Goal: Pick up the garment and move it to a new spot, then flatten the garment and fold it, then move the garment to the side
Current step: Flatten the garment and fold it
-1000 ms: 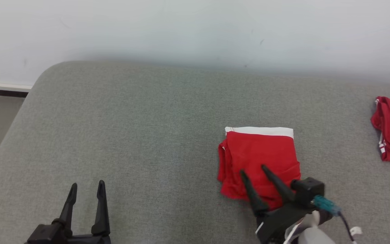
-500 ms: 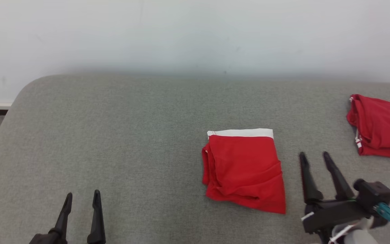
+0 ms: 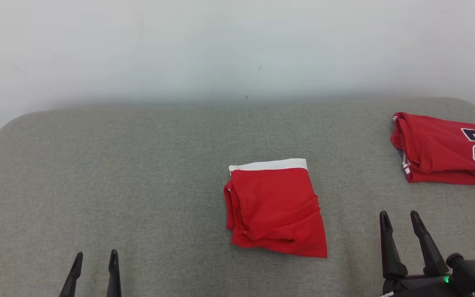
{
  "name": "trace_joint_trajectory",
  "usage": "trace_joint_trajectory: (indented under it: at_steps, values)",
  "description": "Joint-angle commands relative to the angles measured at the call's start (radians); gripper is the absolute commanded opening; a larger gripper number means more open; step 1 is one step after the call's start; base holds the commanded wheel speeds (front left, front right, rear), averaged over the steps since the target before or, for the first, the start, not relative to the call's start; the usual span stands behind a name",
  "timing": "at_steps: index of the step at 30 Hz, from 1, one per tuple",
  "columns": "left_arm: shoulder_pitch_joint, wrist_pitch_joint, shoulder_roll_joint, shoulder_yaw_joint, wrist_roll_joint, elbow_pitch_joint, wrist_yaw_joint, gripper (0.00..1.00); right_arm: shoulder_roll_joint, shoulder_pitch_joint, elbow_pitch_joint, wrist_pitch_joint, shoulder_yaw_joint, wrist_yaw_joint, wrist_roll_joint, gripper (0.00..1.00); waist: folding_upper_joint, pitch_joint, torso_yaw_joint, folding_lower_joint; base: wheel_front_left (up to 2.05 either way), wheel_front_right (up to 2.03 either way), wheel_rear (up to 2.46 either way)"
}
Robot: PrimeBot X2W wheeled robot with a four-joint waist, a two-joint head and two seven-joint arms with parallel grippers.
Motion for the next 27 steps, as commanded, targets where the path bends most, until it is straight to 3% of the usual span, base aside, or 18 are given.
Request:
trace_joint_trajectory:
  at_steps: [1, 21, 27]
  values:
    - [0.014, -0.003, 0.009, 0.002, 0.013, -0.006, -0.006, 1.0, 0.005, 0.017, -0.012, -0.004, -0.004, 0.0, -0.012, 1.0, 0.0, -0.005, -0.009, 0.0001, 0.0, 0.0, 0.0]
    - [0.025, -0.003, 0.053, -0.005, 0.04, -0.003, -0.002, 1.0, 0.023, 0.091, -0.025, 0.003, -0.009, 0.0, -0.053, 1.0, 0.0, -0.016, 0.007, 0.0001, 0.0, 0.0, 0.0]
    - [0.036, 0.007, 0.055, 0.004, 0.034, -0.023, 0.017, 1.0, 0.023, 0.087, -0.022, 0.013, -0.002, 0.0, -0.057, 1.0, 0.0, -0.017, 0.014, 0.0001, 0.0, 0.0, 0.0]
